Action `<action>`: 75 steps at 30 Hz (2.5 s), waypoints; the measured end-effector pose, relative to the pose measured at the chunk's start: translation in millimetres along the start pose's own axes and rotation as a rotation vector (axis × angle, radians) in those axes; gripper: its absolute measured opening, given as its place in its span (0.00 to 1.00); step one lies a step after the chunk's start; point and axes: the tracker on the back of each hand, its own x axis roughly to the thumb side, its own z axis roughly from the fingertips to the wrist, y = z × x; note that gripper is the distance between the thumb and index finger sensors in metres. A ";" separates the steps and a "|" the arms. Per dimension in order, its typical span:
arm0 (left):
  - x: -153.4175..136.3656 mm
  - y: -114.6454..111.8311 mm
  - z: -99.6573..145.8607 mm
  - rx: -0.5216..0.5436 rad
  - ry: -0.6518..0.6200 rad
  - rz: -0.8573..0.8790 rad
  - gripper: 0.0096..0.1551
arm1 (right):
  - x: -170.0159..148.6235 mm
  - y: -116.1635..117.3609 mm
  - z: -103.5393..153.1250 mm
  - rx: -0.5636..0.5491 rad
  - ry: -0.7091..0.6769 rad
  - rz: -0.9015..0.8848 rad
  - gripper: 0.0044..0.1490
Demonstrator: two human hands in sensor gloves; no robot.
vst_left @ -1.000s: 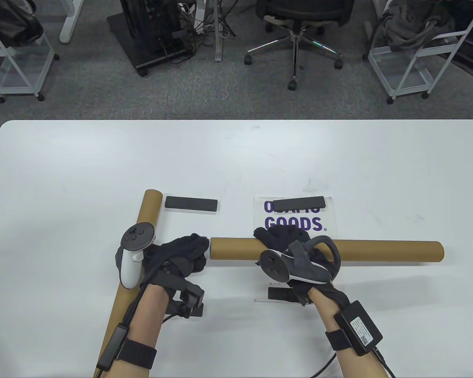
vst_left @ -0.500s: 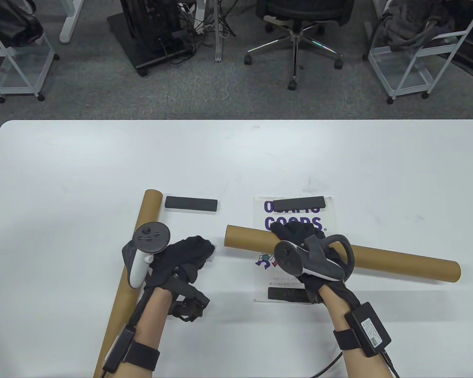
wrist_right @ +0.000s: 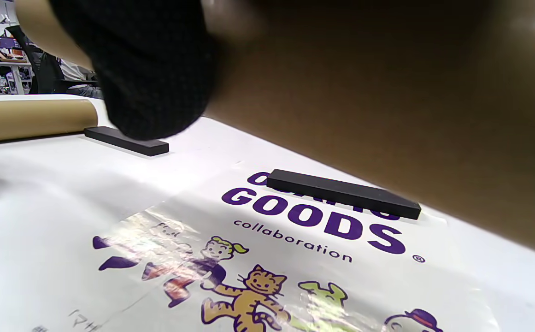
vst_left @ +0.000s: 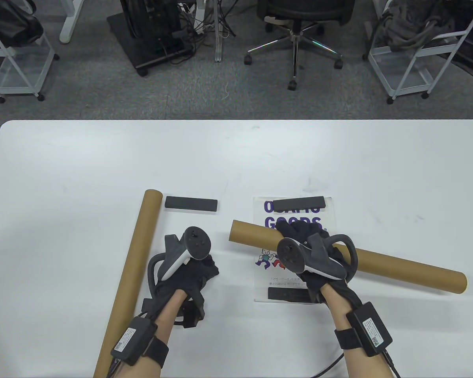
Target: Roll up posters and store in mailing tubes
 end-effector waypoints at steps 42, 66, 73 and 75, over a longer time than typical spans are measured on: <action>-35.4 39.6 25.3 0.255 -0.083 -0.114 0.50 | -21.9 9.0 2.2 0.142 0.180 0.008 0.55; -35.3 36.2 21.9 0.192 -0.094 -0.120 0.50 | -153.8 74.8 36.9 0.421 0.638 -0.116 0.55; -33.8 35.3 21.2 0.186 -0.102 -0.117 0.50 | -166.3 77.7 41.6 0.415 0.683 -0.108 0.56; -33.6 35.2 21.1 0.183 -0.102 -0.121 0.50 | -167.4 81.0 42.2 0.422 0.687 -0.104 0.56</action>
